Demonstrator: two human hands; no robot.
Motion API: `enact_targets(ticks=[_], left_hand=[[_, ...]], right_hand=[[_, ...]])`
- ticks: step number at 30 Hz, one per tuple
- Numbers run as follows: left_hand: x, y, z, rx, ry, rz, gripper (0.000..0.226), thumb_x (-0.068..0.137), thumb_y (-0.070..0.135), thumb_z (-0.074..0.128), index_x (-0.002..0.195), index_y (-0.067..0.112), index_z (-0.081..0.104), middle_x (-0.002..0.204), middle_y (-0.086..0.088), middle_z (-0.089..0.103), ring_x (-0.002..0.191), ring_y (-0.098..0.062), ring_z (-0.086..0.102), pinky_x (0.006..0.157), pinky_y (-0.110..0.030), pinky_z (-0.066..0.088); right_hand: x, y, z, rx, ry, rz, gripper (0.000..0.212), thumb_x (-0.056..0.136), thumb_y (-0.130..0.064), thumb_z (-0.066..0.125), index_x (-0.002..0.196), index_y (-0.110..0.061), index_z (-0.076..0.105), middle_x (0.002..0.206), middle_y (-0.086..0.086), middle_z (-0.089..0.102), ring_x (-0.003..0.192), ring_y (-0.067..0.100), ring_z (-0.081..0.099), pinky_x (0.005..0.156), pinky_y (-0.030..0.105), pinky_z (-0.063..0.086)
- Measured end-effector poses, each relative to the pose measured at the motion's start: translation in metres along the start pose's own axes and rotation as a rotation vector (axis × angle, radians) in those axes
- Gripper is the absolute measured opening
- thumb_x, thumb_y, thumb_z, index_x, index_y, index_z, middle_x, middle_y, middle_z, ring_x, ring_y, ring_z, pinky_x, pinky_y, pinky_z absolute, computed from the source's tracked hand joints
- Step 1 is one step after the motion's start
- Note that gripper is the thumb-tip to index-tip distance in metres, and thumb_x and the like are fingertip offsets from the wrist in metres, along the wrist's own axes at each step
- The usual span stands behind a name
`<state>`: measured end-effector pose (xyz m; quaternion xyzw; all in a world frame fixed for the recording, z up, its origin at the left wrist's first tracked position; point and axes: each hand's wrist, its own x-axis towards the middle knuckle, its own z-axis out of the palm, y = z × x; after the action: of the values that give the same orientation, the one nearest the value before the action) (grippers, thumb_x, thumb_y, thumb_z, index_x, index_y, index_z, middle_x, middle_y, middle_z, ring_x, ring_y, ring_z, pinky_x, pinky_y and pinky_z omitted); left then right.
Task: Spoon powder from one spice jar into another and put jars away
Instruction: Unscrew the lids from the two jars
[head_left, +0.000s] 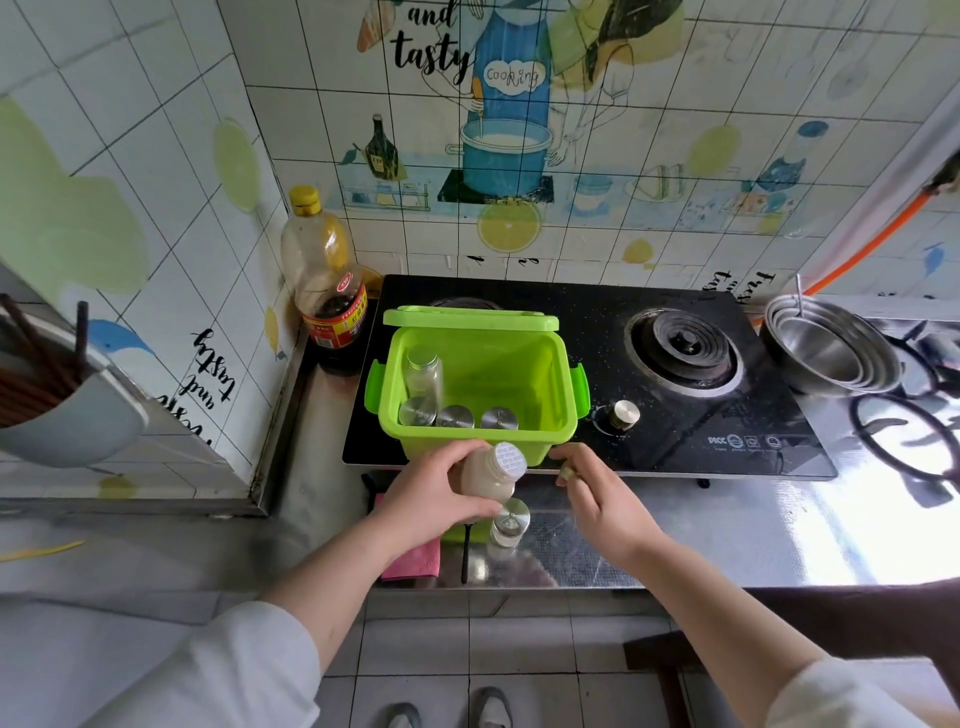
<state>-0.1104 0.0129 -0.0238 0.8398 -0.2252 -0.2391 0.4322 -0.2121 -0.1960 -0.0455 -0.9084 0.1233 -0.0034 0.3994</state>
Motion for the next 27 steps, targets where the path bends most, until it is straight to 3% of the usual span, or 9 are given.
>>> enact_targets(ticks=[5,11,16,20,27], left_hand=[[-0.001,0.007,0.017,-0.044,-0.046,-0.050,0.074,0.067,0.030,0.086,0.132,0.036,0.051,0.122,0.023,0.049,0.118,-0.002,0.043,0.095,-0.021,0.030],[0.001,0.014,0.038,-0.096,-0.088,-0.098,0.076,0.066,0.025,0.087,0.131,0.035,0.050,0.124,0.020,0.050,0.120,-0.004,0.045,0.099,-0.024,0.032],[0.002,0.007,0.047,-0.145,-0.036,-0.136,0.070,0.063,0.023,0.088,0.115,0.050,0.050,0.126,0.022,0.055,0.122,-0.004,0.049,0.108,-0.033,0.037],[0.002,0.005,0.052,-0.213,0.010,-0.175,0.070,0.067,0.015,0.086,0.118,0.047,0.049,0.123,0.024,0.055,0.119,0.001,0.050,0.102,-0.025,0.038],[-0.002,0.004,0.059,-0.299,0.038,-0.190,0.067,0.069,0.010,0.084,0.115,0.045,0.051,0.116,0.030,0.057,0.111,0.015,0.051,0.089,-0.009,0.039]], right_hand=[[-0.002,0.044,0.015,-0.018,0.012,0.160,0.035,0.100,-0.032,0.037,0.134,-0.023,0.040,0.126,0.000,0.051,0.101,0.011,0.052,0.083,0.030,0.043],[0.003,0.071,0.031,-0.063,0.027,0.241,0.038,0.095,-0.039,0.050,0.130,-0.023,0.046,0.128,-0.005,0.051,0.105,0.016,0.056,0.083,0.033,0.047],[0.015,0.099,0.050,-0.111,-0.008,0.322,0.036,0.088,-0.032,0.061,0.120,-0.018,0.054,0.121,0.001,0.055,0.107,0.019,0.055,0.085,0.029,0.043],[0.020,0.116,0.063,-0.118,-0.073,0.381,0.031,0.087,-0.026,0.061,0.117,-0.019,0.054,0.123,0.003,0.048,0.105,0.025,0.057,0.086,0.033,0.046],[0.028,0.126,0.083,-0.155,-0.094,0.449,0.035,0.087,-0.029,0.062,0.120,-0.024,0.050,0.123,0.004,0.039,0.087,0.032,0.061,0.075,0.035,0.049]])
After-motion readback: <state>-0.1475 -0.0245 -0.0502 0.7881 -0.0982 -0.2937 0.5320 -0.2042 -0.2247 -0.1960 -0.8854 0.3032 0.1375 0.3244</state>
